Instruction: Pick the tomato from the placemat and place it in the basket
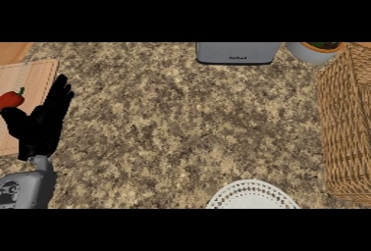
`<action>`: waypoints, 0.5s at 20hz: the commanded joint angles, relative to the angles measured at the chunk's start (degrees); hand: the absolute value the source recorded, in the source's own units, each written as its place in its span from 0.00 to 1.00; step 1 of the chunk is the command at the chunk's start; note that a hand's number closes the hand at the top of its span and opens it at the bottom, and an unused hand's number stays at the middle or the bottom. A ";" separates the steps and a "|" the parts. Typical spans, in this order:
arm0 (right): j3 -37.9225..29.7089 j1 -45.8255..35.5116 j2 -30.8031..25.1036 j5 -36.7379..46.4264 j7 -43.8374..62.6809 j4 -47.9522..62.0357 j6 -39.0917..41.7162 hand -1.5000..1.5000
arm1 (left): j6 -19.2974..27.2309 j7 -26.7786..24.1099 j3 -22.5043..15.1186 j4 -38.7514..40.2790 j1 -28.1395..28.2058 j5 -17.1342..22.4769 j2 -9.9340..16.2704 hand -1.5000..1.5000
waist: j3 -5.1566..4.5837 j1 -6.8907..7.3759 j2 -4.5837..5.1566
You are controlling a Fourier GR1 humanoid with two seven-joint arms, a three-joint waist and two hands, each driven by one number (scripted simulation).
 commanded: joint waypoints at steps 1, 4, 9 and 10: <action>-7.27 -10.76 -4.15 -4.44 14.43 -1.89 -2.43 1.00 | 0.20 -1.25 -0.81 -1.90 2.25 -0.70 -0.80 0.50 | 0.00 0.46 -0.01; -8.33 -21.75 -6.28 -4.23 19.42 5.99 -2.70 1.00 | 0.23 -1.73 -1.26 0.45 1.02 -1.36 -1.23 0.50 | 0.03 0.22 -0.05; -8.24 -34.25 -12.27 -1.41 25.23 15.11 -0.49 1.00 | -0.51 -1.28 1.31 3.86 -1.93 0.23 0.09 0.50 | 0.04 0.16 -0.02; -4.22 -35.83 -11.14 2.99 23.57 17.90 -0.99 1.00 | -0.69 -3.87 1.11 2.52 1.57 -0.02 -0.32 0.50 | 0.05 0.45 -0.03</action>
